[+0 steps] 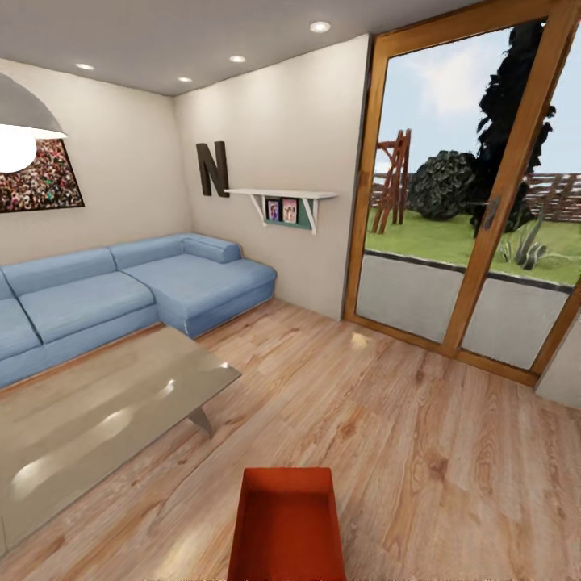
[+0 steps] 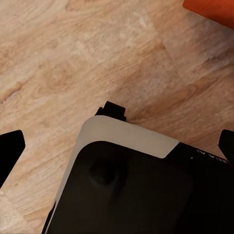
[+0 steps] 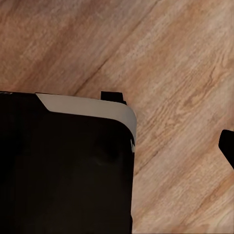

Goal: Move the two storage containers from the living room to the garage. In the garage, place one container on the floor and stack the other container on top of it (either order is fine).

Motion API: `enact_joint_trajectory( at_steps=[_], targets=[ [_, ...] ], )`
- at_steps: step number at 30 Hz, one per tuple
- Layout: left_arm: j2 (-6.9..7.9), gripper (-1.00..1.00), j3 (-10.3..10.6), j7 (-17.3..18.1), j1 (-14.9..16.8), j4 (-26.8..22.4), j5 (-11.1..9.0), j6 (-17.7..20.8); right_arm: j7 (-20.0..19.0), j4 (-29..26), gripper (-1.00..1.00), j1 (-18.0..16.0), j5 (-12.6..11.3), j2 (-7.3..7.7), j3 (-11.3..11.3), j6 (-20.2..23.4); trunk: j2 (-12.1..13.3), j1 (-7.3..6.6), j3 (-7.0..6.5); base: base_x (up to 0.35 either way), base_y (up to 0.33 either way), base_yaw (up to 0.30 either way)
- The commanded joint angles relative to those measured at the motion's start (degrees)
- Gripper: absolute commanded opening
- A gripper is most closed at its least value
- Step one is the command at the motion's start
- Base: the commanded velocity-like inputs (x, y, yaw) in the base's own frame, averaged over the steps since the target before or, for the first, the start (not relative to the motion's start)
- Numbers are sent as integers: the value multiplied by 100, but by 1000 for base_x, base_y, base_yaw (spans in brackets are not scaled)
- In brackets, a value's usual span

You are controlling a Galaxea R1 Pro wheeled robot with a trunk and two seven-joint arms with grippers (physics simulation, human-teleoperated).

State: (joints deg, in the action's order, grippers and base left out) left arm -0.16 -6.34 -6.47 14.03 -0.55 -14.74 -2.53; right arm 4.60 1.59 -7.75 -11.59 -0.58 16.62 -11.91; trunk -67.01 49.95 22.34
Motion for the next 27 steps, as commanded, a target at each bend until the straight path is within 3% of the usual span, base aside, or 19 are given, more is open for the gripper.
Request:
enact_joint_trajectory(
  at_steps=[1, 27],
  targets=[
    [-2, 100, -43, -9, 3, 2, -2, -20, 7, 17, 100, -7, -43, -4, 51, -31, -4, 0, 16, 0, 0, -43],
    [-2, 100, -43, -12, 3, 2, -2, -20, -53, 17, 100, -7, -51, 6, 53, -28, -4, 0, 256, 0, 0, 34]
  ],
)
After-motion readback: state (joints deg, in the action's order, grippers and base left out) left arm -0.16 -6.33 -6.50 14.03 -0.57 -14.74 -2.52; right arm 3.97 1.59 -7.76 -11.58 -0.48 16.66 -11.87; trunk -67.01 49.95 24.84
